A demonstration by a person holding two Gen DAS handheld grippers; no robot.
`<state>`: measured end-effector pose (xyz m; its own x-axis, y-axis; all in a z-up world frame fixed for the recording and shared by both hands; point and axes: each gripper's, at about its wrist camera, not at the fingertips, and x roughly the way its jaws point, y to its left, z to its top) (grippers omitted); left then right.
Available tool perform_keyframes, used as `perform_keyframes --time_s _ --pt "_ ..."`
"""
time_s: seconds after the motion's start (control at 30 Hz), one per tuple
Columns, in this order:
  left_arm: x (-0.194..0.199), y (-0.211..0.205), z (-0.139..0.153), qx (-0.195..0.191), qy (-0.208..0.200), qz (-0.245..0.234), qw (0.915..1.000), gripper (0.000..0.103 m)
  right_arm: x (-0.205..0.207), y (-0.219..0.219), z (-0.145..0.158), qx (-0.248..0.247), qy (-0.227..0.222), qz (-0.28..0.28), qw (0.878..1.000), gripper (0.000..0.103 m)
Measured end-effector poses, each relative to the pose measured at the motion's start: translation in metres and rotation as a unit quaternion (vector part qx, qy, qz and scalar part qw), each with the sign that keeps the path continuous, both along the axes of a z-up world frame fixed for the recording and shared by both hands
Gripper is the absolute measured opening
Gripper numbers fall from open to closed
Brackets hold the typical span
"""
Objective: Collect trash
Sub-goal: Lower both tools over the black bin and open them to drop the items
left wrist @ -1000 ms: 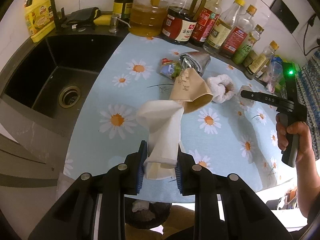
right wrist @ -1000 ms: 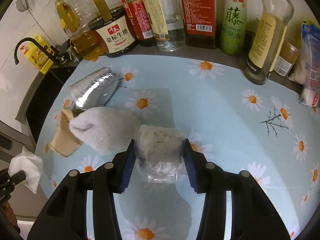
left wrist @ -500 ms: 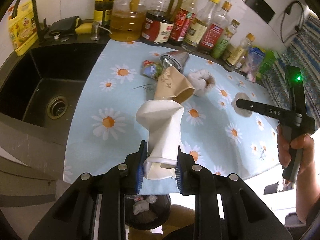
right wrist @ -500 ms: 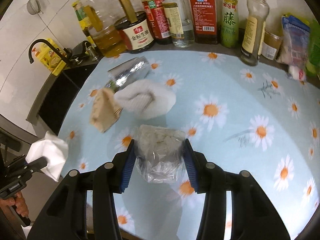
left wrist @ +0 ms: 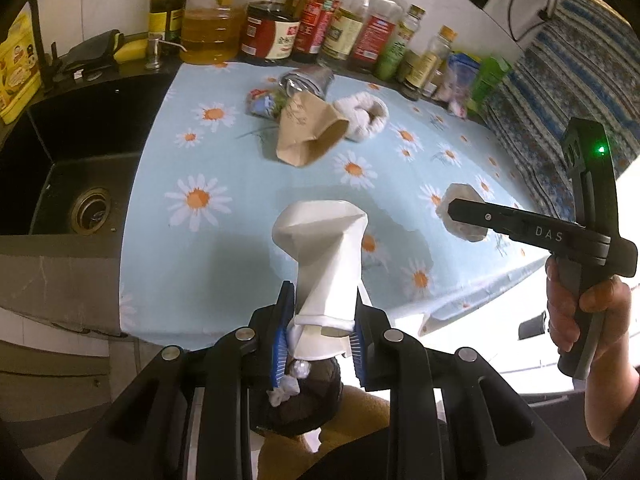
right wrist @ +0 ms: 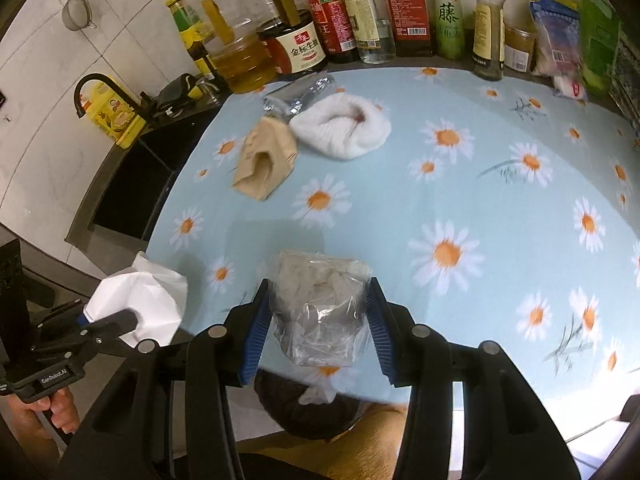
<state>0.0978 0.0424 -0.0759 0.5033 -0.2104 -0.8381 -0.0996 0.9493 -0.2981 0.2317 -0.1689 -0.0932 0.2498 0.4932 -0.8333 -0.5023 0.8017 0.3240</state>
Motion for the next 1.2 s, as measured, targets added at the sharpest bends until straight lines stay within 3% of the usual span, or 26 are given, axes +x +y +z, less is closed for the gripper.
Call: perform_keyframes --time_s 0.67,1.2 --pt "-0.062 -0.004 -0.036 -0.029 0.038 -0.035 0.9983 0.024 -0.096 0.029 -0.045 -0.018 0.059 0.026 0.998 0.047" --pt "-0.077 -0.005 -0.111 -0.059 0.139 -0.038 0.9879 0.025 -0.113 0.027 -0.111 -0.042 0.144 0.020 0.988 0.048"
